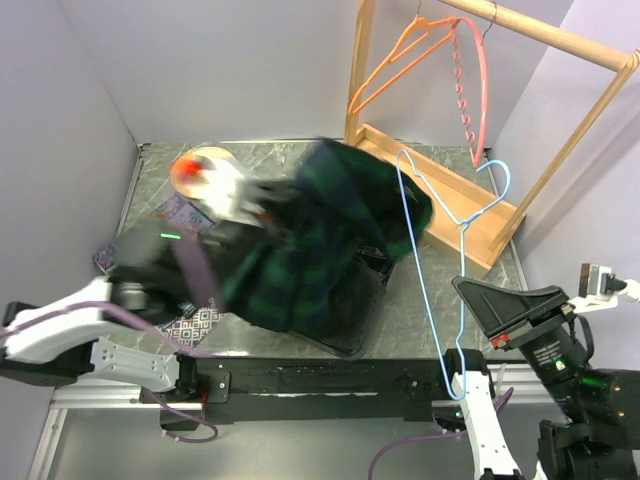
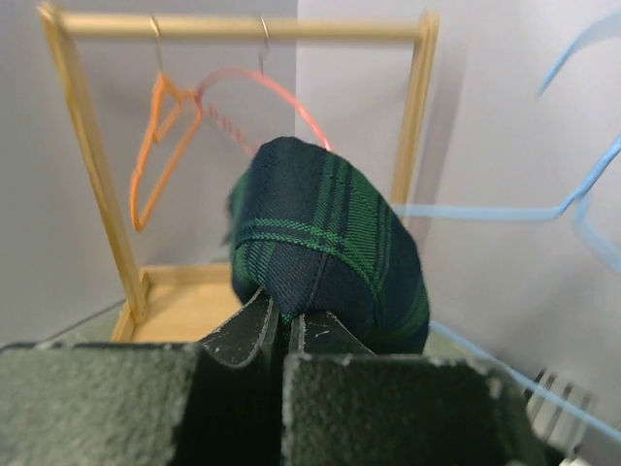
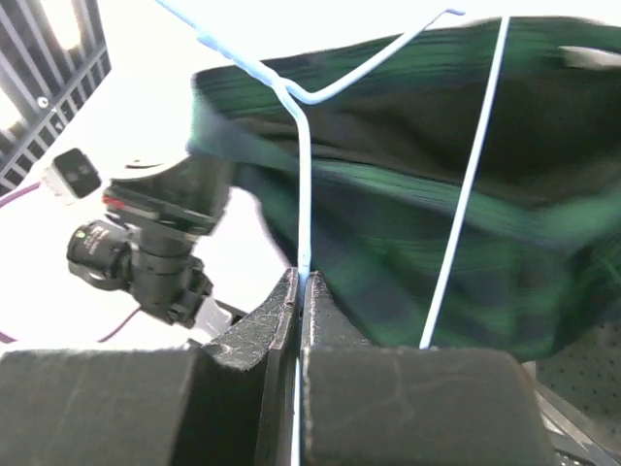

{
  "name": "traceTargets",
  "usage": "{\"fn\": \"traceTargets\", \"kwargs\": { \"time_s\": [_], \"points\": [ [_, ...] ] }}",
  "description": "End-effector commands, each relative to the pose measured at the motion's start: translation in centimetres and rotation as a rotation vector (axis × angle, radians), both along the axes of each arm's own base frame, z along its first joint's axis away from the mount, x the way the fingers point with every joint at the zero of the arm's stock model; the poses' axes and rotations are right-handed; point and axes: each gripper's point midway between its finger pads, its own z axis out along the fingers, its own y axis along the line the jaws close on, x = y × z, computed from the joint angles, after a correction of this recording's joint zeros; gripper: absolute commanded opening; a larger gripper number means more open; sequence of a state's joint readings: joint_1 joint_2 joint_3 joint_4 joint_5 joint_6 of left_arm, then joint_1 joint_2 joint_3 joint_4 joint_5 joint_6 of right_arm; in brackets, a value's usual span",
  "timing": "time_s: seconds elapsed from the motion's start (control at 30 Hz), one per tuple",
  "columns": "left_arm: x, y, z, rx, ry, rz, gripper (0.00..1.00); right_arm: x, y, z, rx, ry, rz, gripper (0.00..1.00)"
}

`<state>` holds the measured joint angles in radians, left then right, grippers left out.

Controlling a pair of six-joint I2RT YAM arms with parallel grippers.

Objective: Remove the skirt from the hanger

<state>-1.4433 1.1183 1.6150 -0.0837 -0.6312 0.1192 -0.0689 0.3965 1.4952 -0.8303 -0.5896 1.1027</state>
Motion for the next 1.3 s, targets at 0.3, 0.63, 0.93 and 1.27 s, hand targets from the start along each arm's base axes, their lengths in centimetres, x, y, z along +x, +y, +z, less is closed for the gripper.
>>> {"fn": "traceTargets", "kwargs": {
  "time_s": [0.3,0.63,0.93,1.27],
  "points": [
    [12.8,-4.7,-14.0,-0.005,0.355,0.161,0.01,-0.1,-4.7,3.3,-0.042,-0.174,-0.327,0.00],
    [18.2,-4.0,-37.5,0.216,0.737,0.270,0.01,2.5,-5.7,-1.4,-0.071,-0.074,-0.377,0.00],
    [16.7,-2.9,-36.8,0.236,0.801,0.275,0.52,3.7,-6.1,-3.5,-0.097,-0.010,-0.393,0.00],
    [13.6,-4.9,-21.0,0.241,0.498,-0.025,0.99,4.0,-6.0,-3.4,-0.102,-0.008,-0.388,0.00]
  ]
}}
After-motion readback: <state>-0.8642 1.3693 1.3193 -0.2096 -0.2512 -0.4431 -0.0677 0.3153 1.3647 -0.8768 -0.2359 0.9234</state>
